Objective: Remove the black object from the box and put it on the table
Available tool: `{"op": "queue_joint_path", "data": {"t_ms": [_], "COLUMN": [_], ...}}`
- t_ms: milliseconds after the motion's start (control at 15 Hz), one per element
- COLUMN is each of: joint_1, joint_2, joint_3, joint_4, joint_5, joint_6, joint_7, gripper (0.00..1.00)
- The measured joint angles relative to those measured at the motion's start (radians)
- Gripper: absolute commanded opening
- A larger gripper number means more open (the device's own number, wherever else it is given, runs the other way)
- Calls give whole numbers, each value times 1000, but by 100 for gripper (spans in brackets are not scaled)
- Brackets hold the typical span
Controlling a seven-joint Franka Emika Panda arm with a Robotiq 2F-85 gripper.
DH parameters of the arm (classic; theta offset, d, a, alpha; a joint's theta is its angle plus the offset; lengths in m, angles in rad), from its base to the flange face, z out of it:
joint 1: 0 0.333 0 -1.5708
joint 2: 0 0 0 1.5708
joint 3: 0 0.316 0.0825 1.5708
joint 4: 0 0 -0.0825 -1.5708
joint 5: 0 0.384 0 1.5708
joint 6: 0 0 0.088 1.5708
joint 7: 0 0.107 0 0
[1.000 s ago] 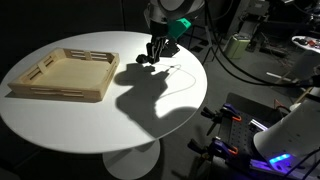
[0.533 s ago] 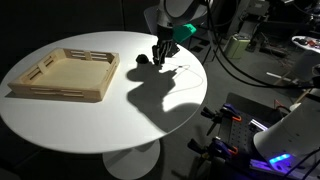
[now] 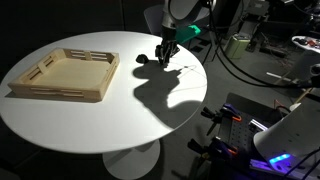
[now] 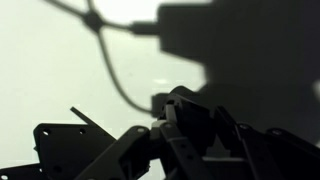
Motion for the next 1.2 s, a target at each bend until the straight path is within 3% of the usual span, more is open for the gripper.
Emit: {"op": "queue_joint_path", "data": {"t_ms": [267, 333, 400, 667, 1200], "joint_1": [0, 0, 0, 0, 34], "joint_2": [0, 0, 1, 1, -3], "joint_3": [-11, -12, -13, -13, 3], "joint_4": [0, 0, 0, 0, 15], "joint_5": [-42, -51, -58, -67, -73], "joint_6": [0, 0, 0, 0, 0], "joint_7": [52, 62, 71, 84, 99], "gripper": [17, 67, 68, 97, 99]}}
